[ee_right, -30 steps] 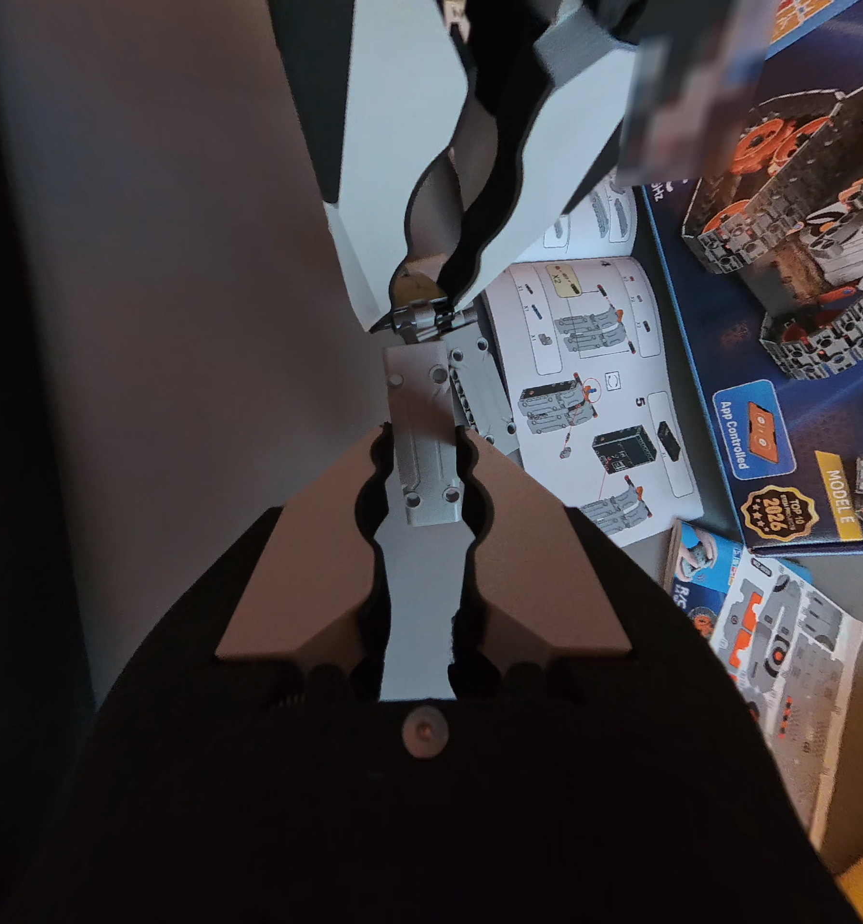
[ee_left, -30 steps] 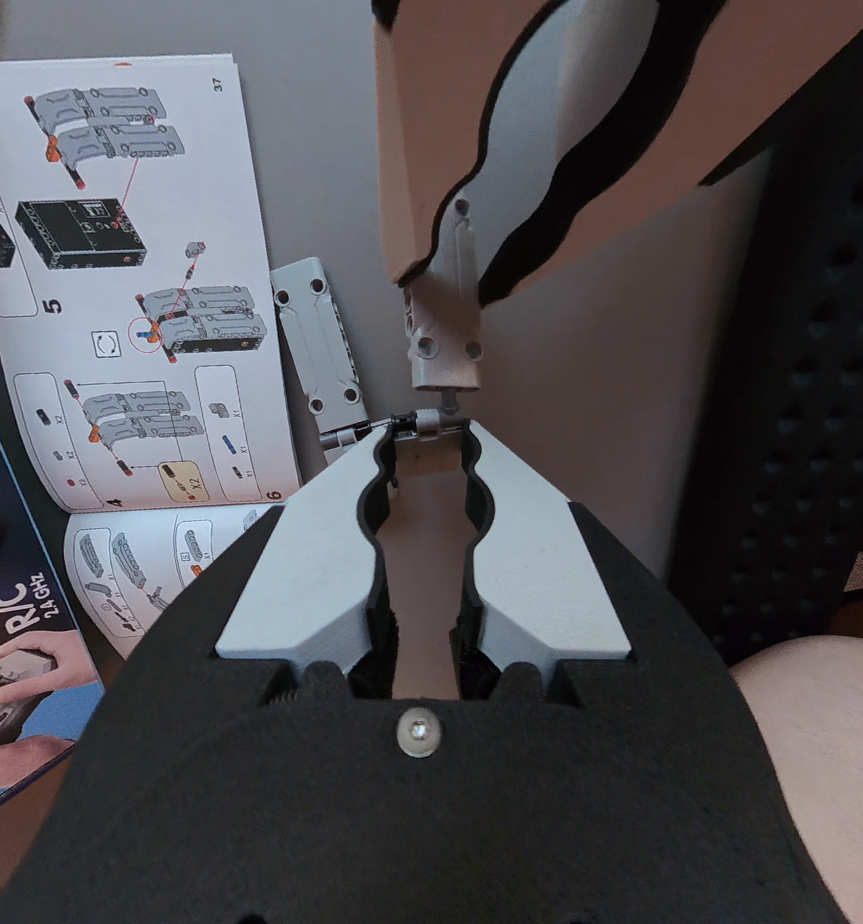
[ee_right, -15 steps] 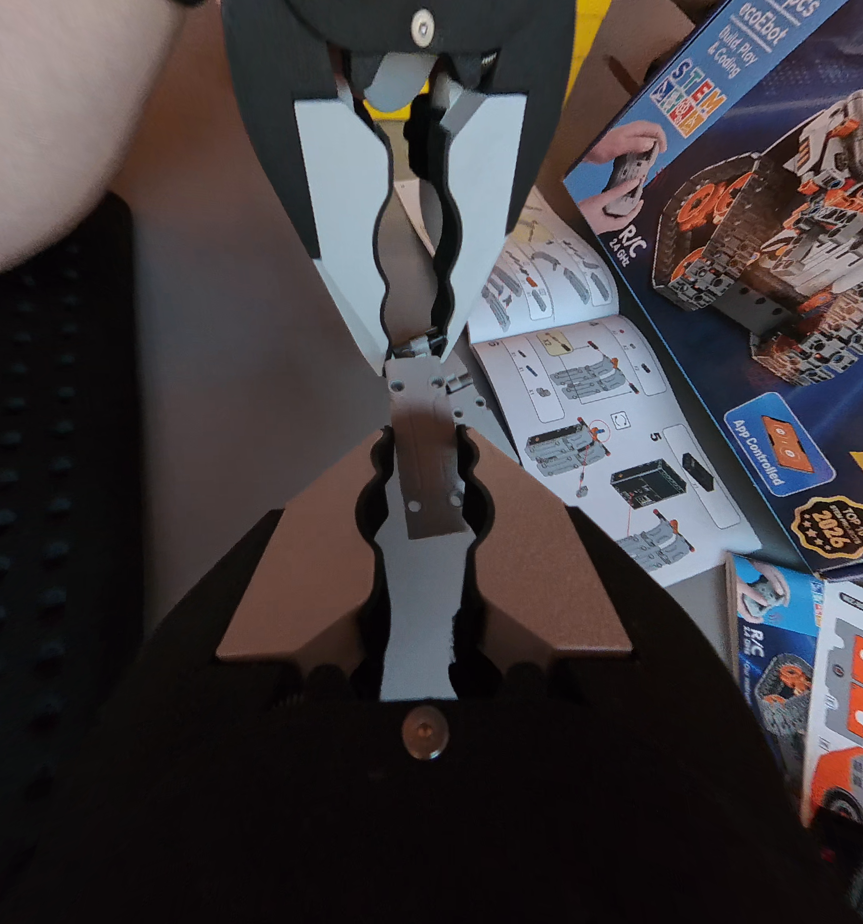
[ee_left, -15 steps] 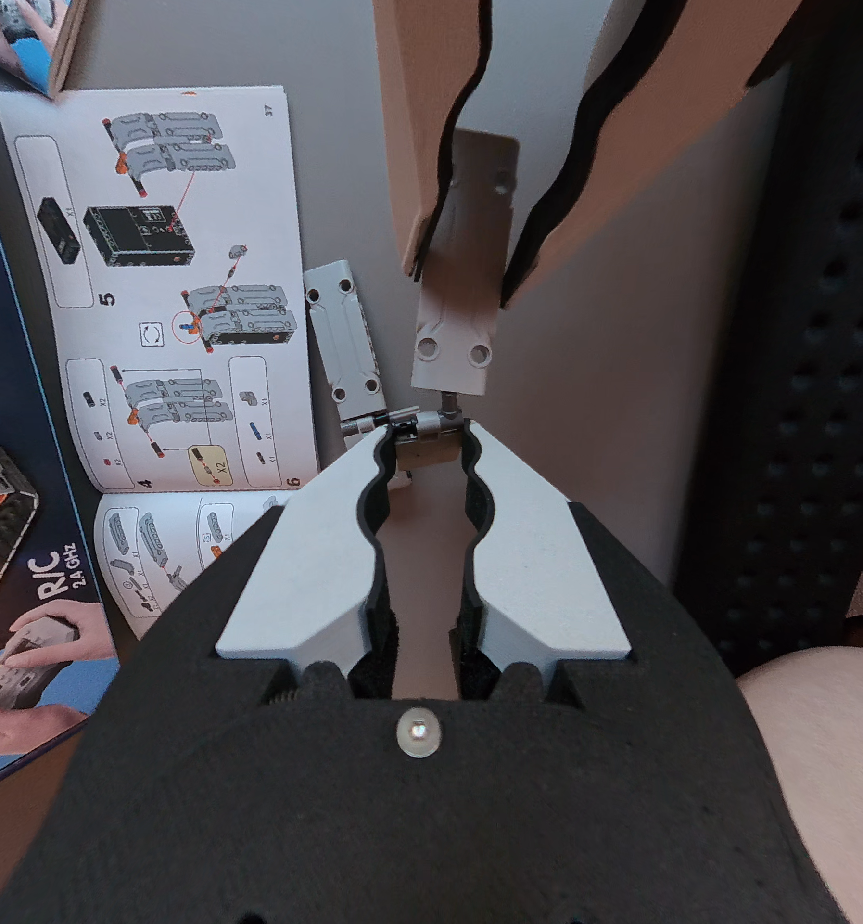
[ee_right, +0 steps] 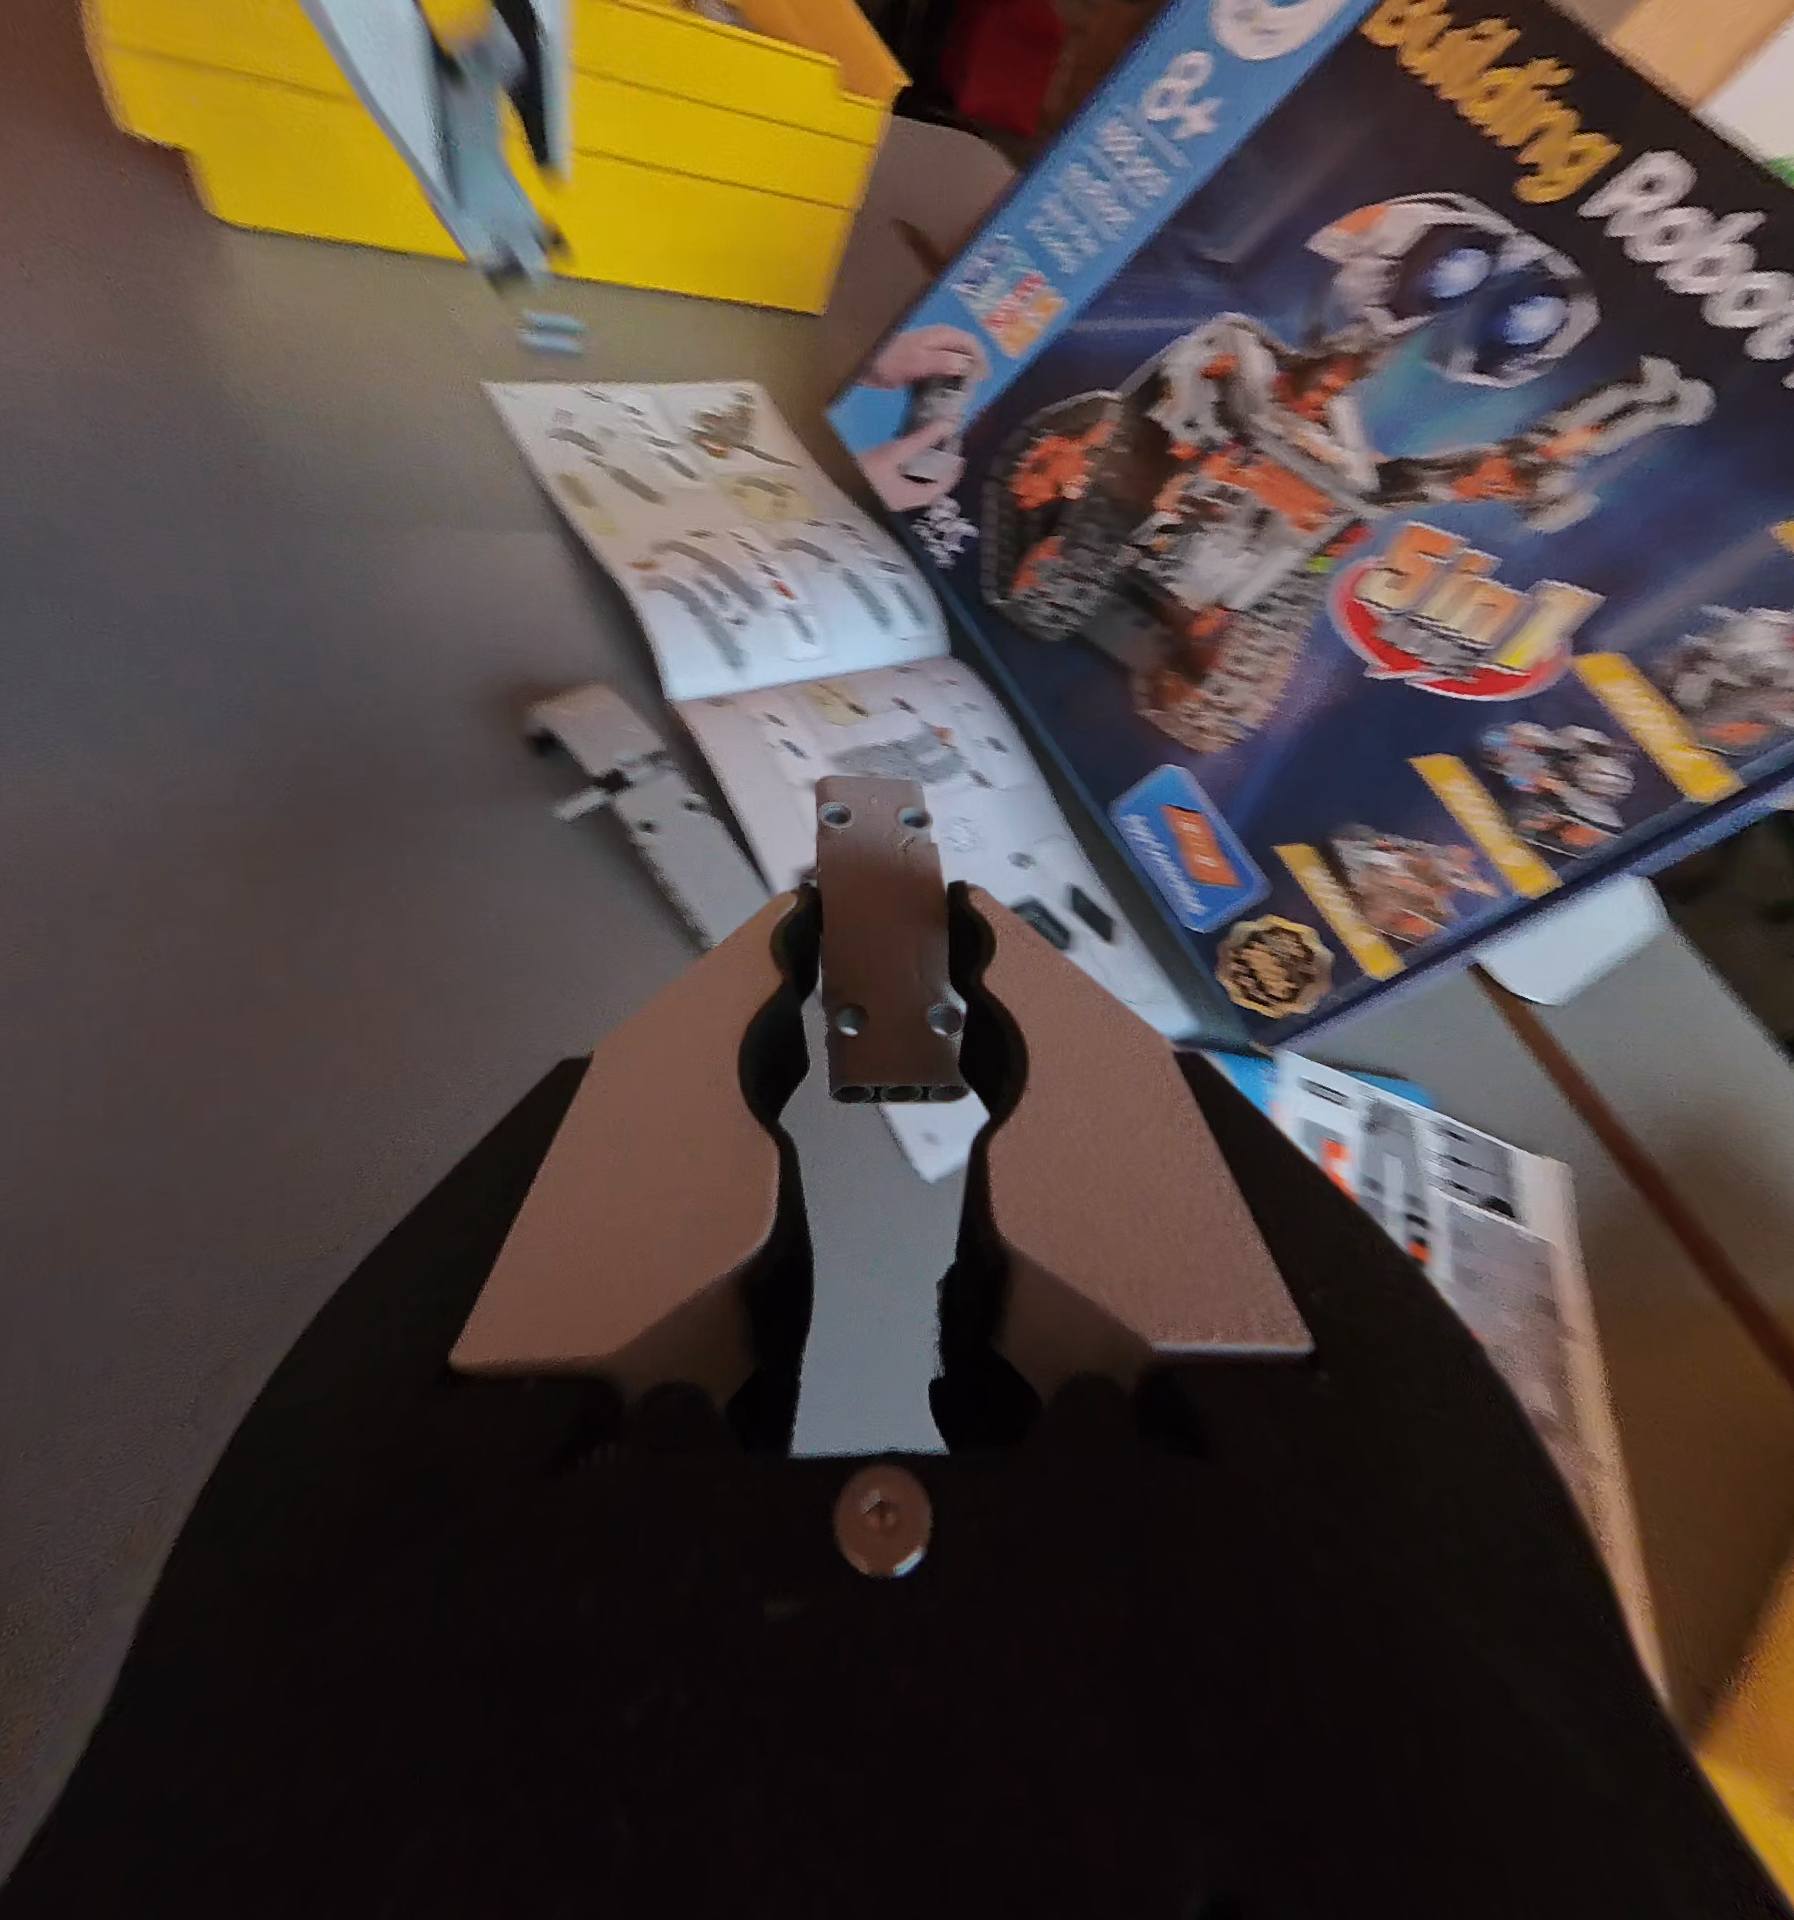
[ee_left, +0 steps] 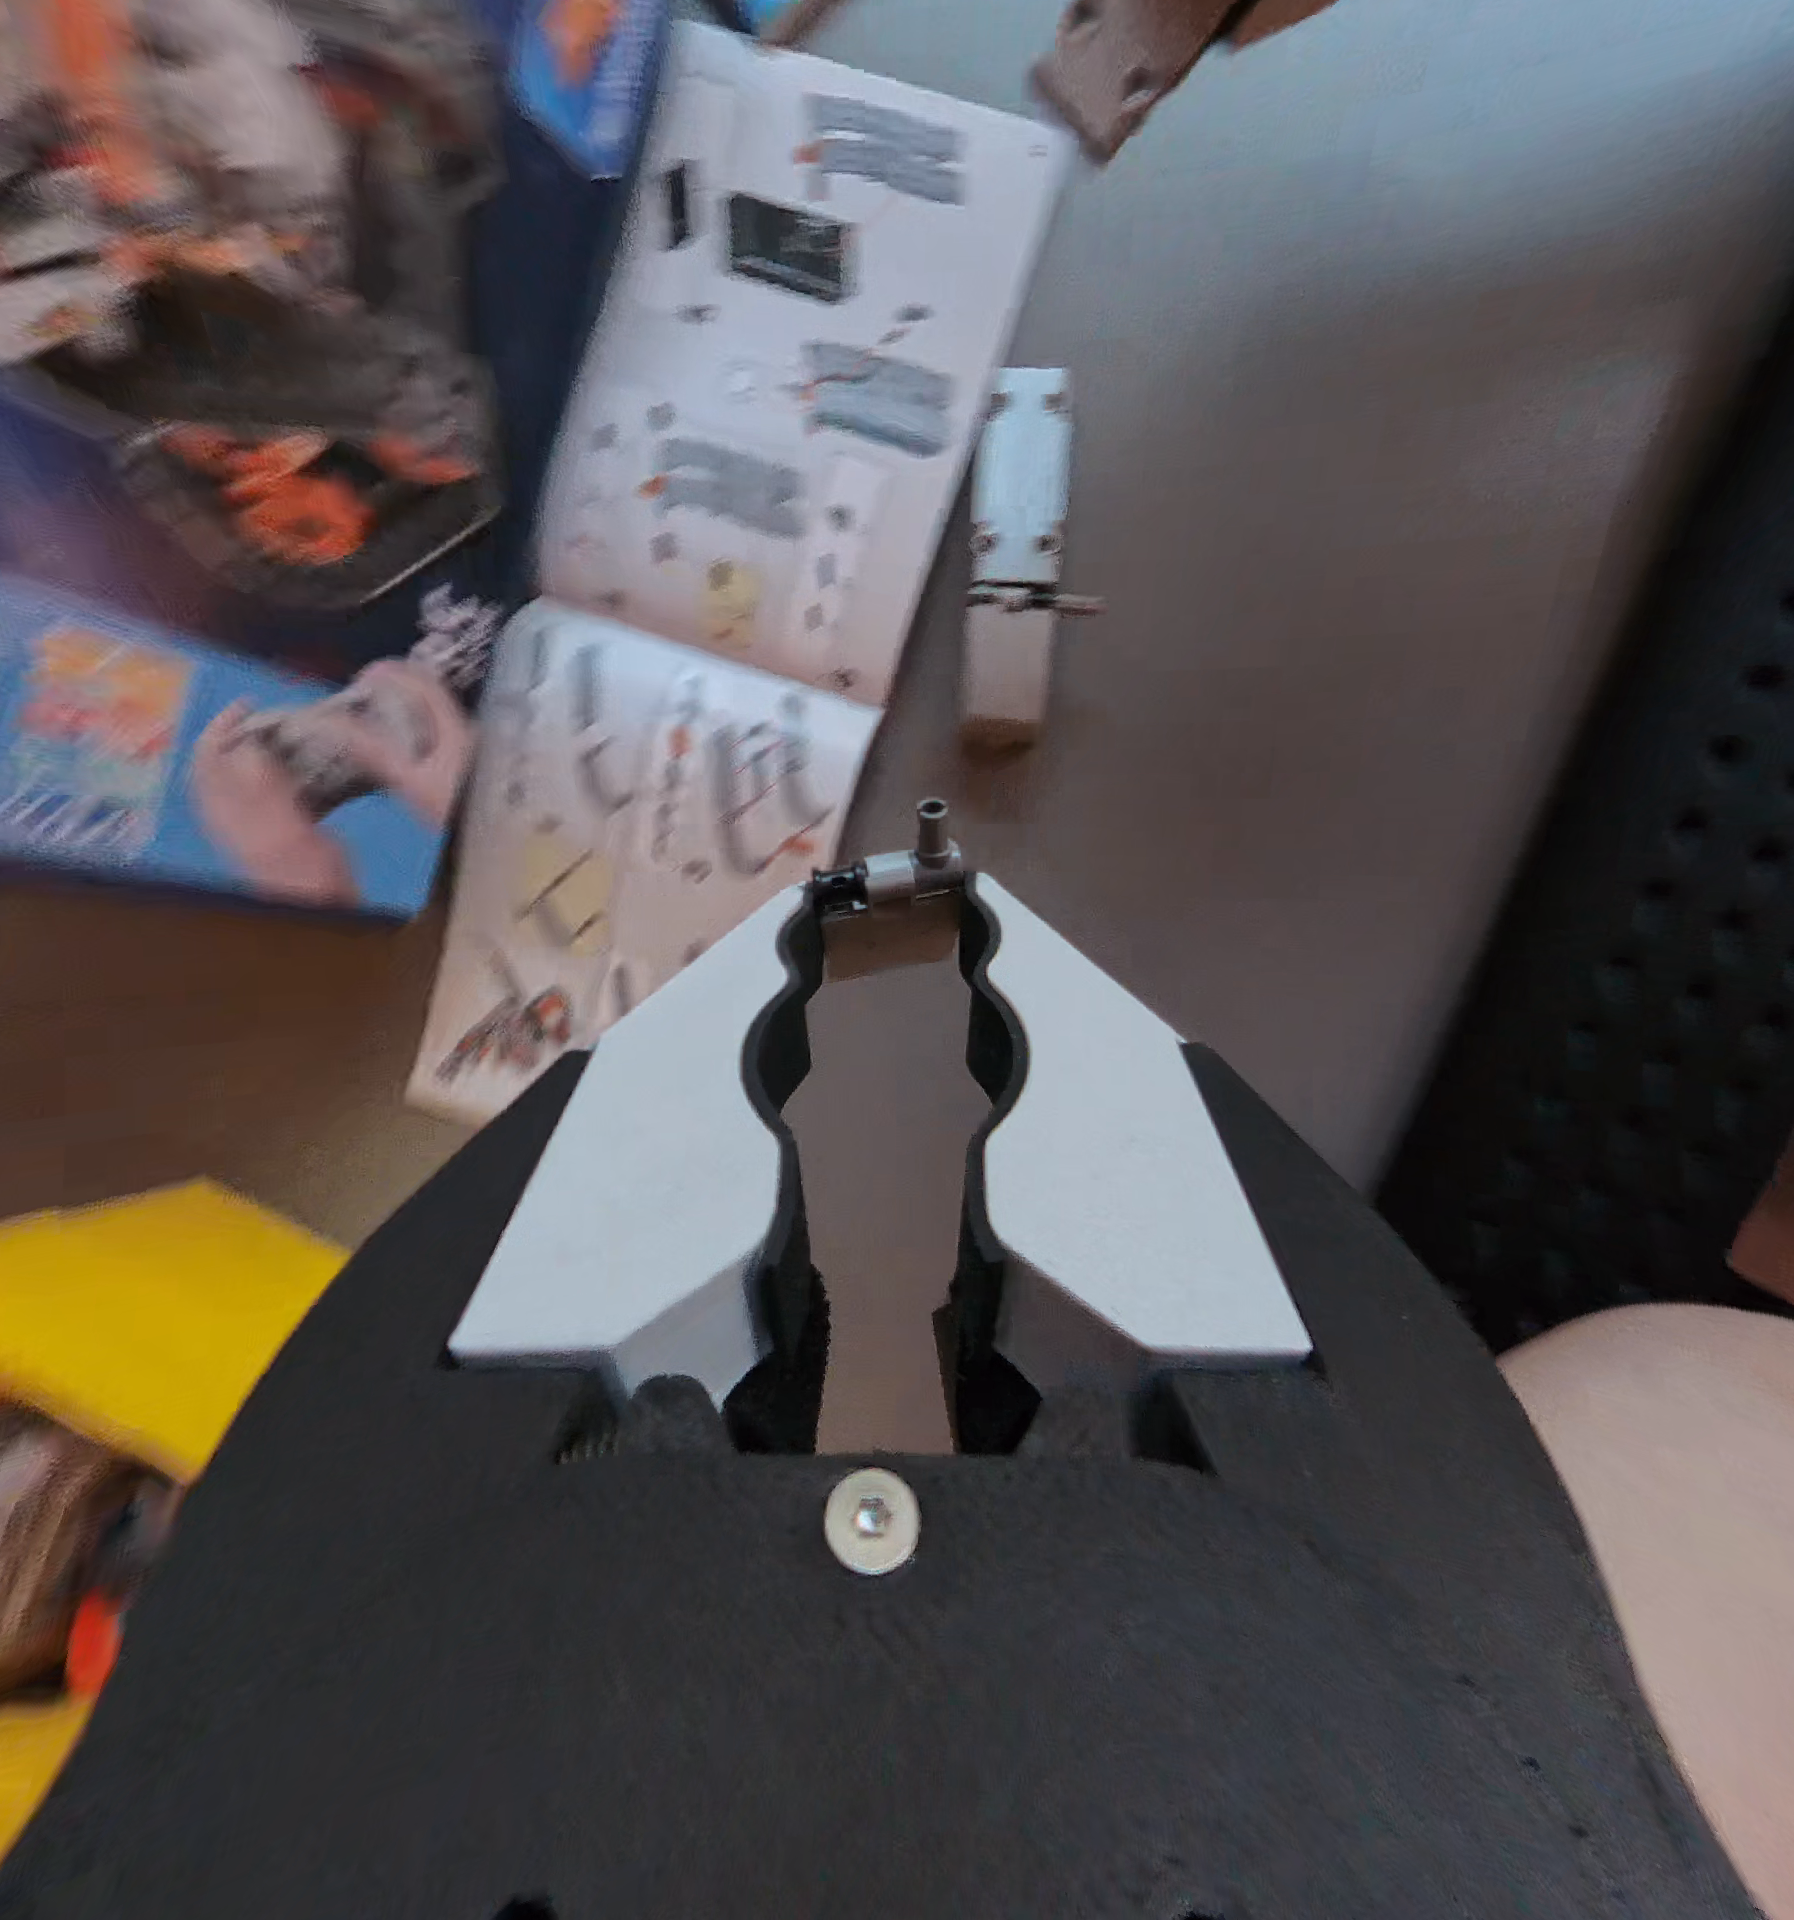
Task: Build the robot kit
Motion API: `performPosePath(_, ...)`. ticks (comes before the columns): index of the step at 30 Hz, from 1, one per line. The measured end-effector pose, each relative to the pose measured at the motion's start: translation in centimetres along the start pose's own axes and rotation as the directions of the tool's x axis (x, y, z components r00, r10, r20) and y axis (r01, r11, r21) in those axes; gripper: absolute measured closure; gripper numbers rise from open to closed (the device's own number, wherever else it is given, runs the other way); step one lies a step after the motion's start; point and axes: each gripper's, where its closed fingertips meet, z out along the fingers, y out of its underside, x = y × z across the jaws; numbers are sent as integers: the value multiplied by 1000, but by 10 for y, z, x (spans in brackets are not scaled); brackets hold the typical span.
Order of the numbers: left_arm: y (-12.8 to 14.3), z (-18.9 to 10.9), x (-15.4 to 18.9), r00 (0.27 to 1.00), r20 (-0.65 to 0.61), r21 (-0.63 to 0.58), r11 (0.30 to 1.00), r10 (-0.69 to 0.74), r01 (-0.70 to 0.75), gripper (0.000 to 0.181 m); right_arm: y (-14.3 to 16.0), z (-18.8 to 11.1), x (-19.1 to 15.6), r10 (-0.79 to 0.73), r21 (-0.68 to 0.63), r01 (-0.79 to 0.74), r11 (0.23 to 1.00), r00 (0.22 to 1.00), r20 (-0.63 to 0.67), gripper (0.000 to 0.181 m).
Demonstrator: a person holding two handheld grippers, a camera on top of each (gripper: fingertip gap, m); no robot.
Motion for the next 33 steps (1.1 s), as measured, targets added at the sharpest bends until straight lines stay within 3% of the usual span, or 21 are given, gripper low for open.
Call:
performPosePath(2,16,-29,-21,985,145,38,996,-91,86,157,11,-4,20,-25,-38,22,999,996,-91,158)
performPosePath(6,43,-54,-26,956,248,12,987,-160,162,157,38,-2,12,2,-150,1,989,1000,22,158)
performPosePath(10,57,-47,-19,959,233,-86,979,-160,184,157,66,-3,-4,-150,-268,181,946,980,132,158)
performPosePath(19,62,-38,-18,967,195,-133,973,-162,189,157,96,-1,-18,-224,-383,299,874,947,229,158)
performPosePath(22,62,-39,-18,967,197,-124,974,-162,188,157,75,0,-19,-240,-295,295,909,948,209,158)
performPosePath(28,40,-38,-2,990,122,-70,995,-66,75,157,-25,-3,-25,-185,74,173,982,958,218,158)
performPosePath(33,29,-32,10,996,89,-80,997,5,2,157,-91,7,-31,-251,163,214,963,932,261,158)
